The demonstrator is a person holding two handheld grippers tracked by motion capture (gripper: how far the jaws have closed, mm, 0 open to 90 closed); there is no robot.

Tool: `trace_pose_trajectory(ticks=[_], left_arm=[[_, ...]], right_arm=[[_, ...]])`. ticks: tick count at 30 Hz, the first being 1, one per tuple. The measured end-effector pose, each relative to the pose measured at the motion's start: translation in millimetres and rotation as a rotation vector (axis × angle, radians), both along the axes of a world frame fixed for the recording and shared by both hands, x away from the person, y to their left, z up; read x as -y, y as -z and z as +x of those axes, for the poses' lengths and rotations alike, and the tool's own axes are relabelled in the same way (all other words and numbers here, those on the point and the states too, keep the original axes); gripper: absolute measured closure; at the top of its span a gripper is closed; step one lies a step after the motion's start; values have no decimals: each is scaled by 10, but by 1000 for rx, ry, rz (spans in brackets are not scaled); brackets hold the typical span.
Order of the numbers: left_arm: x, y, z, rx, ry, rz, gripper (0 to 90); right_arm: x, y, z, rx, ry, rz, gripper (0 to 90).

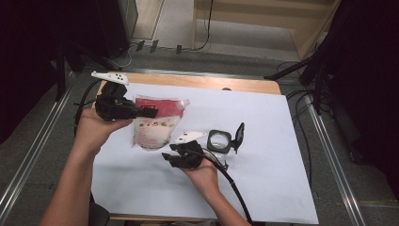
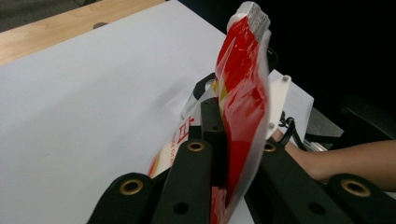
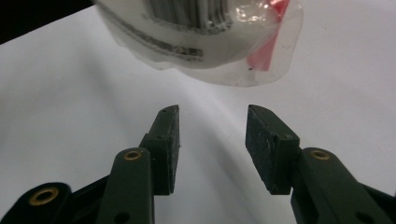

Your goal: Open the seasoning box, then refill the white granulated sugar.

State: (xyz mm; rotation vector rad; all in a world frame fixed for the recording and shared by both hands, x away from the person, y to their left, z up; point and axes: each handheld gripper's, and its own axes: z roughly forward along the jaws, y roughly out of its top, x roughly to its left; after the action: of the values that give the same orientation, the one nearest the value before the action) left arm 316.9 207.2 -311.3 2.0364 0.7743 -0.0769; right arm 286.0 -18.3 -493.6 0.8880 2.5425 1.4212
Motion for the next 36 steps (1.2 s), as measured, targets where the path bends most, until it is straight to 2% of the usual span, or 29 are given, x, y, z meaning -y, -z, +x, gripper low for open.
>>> trace_pose_trajectory(ticks=[6, 13, 19, 20, 21, 22, 24, 26, 29, 31, 32, 34, 36], left_arm=[[48, 7, -10, -31, 4, 15, 900], [60, 12, -21, -71, -1, 7, 900], [27, 0, -18, -146, -3, -60, 900], [31, 9, -11, -168, -14, -69, 900], [38, 25, 4, -171, -20, -69, 900], [48, 38, 18, -162, -27, -64, 900], [67, 55, 37, -133, -39, -60, 899], [87, 63, 43, -103, -42, -56, 892], [148, 66, 44, -49, -59, -34, 874], [184, 75, 41, -32, -45, -32, 851], [212, 75, 30, -11, -35, -20, 848], [250, 67, 7, 38, -20, -6, 843], [279, 67, -5, 72, -5, 1, 838]], right_arm=[[-30, 80, 24, 11, 18, -10, 552], [-68, 103, 20, 97, 18, -29, 551], [-87, 113, -9, 185, 18, -53, 555], [-93, 115, -10, 192, 22, -43, 555], [-92, 110, -12, 198, 25, -26, 560], [-95, 97, -23, 203, 26, -6, 571], [-127, 80, -84, 264, 20, -35, 606], [-149, 75, -141, 288, -4, -44, 613], [-171, 48, -231, 273, -43, -11, 607], [-192, 21, -273, 278, -47, -6, 615], [-198, 9, -287, 274, -47, -9, 615], [-196, -15, -300, 252, -56, 10, 616], [-173, -42, -316, 215, -70, 43, 617]])
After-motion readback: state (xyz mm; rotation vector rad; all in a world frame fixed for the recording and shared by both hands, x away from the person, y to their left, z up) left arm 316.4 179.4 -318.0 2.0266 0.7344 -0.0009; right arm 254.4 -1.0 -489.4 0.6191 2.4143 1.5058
